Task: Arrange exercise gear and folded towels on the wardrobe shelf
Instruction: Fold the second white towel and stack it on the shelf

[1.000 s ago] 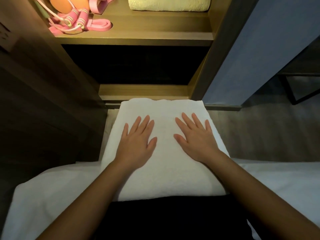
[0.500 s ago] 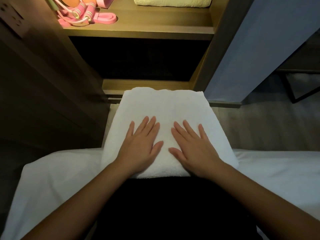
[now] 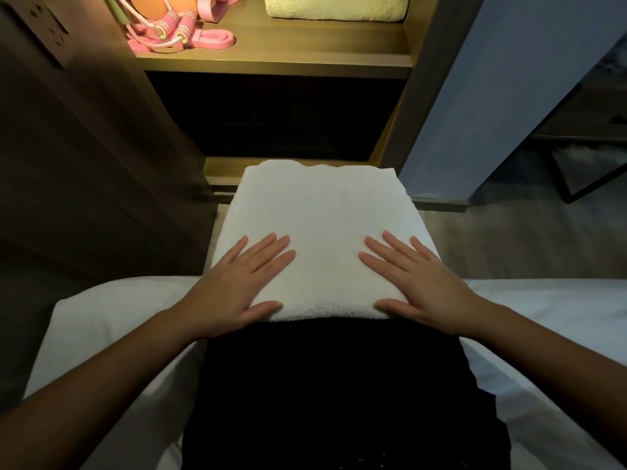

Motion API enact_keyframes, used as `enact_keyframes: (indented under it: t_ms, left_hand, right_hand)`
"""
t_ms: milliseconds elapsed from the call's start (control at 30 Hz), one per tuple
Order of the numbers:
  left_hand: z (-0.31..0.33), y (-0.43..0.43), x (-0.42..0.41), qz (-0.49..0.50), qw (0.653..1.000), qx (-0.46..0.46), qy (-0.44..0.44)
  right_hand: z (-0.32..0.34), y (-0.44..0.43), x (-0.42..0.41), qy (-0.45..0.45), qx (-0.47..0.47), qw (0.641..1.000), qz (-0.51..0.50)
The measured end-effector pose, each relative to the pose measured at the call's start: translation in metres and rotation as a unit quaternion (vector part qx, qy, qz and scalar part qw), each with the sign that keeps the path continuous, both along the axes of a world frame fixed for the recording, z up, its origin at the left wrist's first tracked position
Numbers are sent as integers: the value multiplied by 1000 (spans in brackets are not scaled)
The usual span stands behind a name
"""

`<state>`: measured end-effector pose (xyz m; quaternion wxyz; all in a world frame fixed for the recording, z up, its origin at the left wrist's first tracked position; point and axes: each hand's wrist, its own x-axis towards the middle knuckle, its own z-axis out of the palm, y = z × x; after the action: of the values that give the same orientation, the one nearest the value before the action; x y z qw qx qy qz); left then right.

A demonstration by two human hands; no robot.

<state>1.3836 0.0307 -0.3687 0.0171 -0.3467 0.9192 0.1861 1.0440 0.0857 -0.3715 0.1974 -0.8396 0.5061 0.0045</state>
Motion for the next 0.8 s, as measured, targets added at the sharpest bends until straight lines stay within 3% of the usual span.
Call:
enact_keyframes:
  t_ms: [300, 500, 667, 800]
  left_hand:
    - [12, -2, 26, -84, 993, -44, -68]
    - [10, 9, 45, -48, 993, -89, 67]
    - [-1, 13, 68, 94, 973, -30, 209]
    - [6, 7, 70, 141, 969, -10, 203]
  right_hand:
    - [7, 9, -33, -59, 9, 997, 40]
    - [6, 16, -52, -117, -13, 993, 5]
    - [2, 21, -59, -224, -77, 970, -57]
    - [10, 14, -60, -239, -75, 965, -74]
